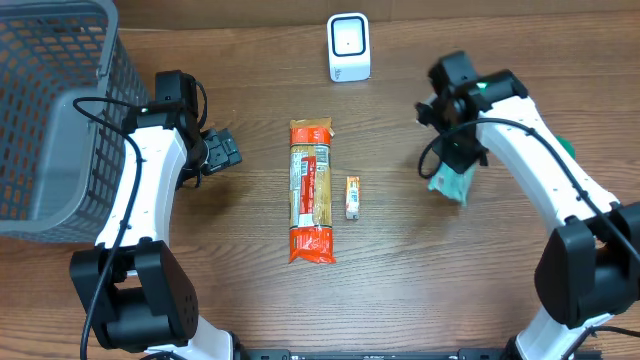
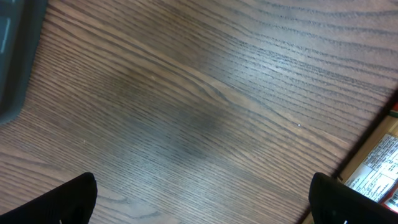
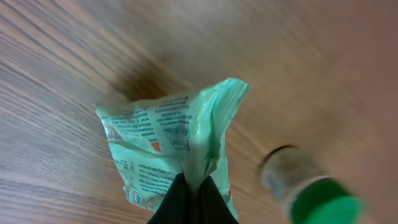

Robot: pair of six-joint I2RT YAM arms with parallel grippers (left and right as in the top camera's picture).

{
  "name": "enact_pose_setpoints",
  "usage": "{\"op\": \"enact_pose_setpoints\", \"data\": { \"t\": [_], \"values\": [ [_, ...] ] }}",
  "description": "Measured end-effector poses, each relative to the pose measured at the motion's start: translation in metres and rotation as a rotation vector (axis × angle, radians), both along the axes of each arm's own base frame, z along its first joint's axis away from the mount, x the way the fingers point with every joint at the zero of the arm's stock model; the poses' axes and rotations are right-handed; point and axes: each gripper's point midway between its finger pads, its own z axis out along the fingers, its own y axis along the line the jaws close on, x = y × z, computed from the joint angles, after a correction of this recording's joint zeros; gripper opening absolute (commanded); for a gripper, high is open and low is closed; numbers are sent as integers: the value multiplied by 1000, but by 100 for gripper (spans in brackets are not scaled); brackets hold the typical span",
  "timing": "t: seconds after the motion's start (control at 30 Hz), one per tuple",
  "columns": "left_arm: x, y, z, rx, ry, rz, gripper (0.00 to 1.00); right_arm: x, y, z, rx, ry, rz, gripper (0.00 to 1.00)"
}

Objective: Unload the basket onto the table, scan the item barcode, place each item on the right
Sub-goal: 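Carry the teal pack to the right side and set it down, release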

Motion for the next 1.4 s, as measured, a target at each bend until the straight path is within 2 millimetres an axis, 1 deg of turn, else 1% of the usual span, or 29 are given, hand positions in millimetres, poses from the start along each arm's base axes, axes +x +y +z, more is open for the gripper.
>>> {"op": "enact_pose_setpoints", "data": {
  "t": [0.03, 0.13, 0.17, 0.2, 0.23, 0.27, 0.33, 0.37, 0.43, 0.5, 0.53, 0.57, 0.67, 0.7, 0.83, 1.0, 1.2, 1.4],
  "values": [
    [0, 0, 0, 0, 0, 0, 100, -3, -6, -8, 4, 16, -24, 4],
    [0, 0, 0, 0, 0, 0, 100, -8, -17, -25, 14, 34, -71, 4],
    [0, 0, 0, 0, 0, 0, 100, -8, -20, -29, 19, 34, -81, 12],
    [0, 0, 0, 0, 0, 0, 100, -8, -23, -34, 24, 32, -92, 34],
    [0, 0, 0, 0, 0, 0, 100, -7, -25, -37, 29, 28, -102, 41],
    [0, 0, 0, 0, 0, 0, 100, -6, -27, -39, 32, 22, -115, 53],
    [0, 0, 0, 0, 0, 0, 100, -1, -29, -41, 41, 2, -131, 61],
    [0, 0, 0, 0, 0, 0, 100, 3, -29, -40, 47, -14, -137, 63],
    [0, 0, 0, 0, 0, 0, 100, 13, -27, -39, 64, -61, -156, 62],
    [0, 0, 0, 0, 0, 0, 100, 27, -23, -37, 94, -124, -206, 58],
    [0, 0, 0, 0, 0, 0, 100, 32, -20, -36, 118, -149, -245, 55],
    [0, 0, 0, 0, 0, 0, 99, 35, -16, -35, 143, -166, -279, 48],
    [0, 0, 0, 0, 0, 0, 100, 32, -1, -37, 246, -153, -410, 15],
    [0, 0, 0, 0, 0, 0, 100, 30, 6, -37, 282, -143, -453, 10],
    [0, 0, 0, 0, 0, 0, 100, 17, 33, -39, 404, -74, -659, 9],
    [0, 0, 0, 0, 0, 0, 100, 12, 49, -39, 432, -58, -739, 8],
    [0, 0, 0, 0, 0, 0, 100, 5, 54, -40, 392, -73, -789, 6],
    [0, 0, 0, 0, 0, 0, 100, 6, 52, -40, 382, -92, -837, 5]
  ]
}}
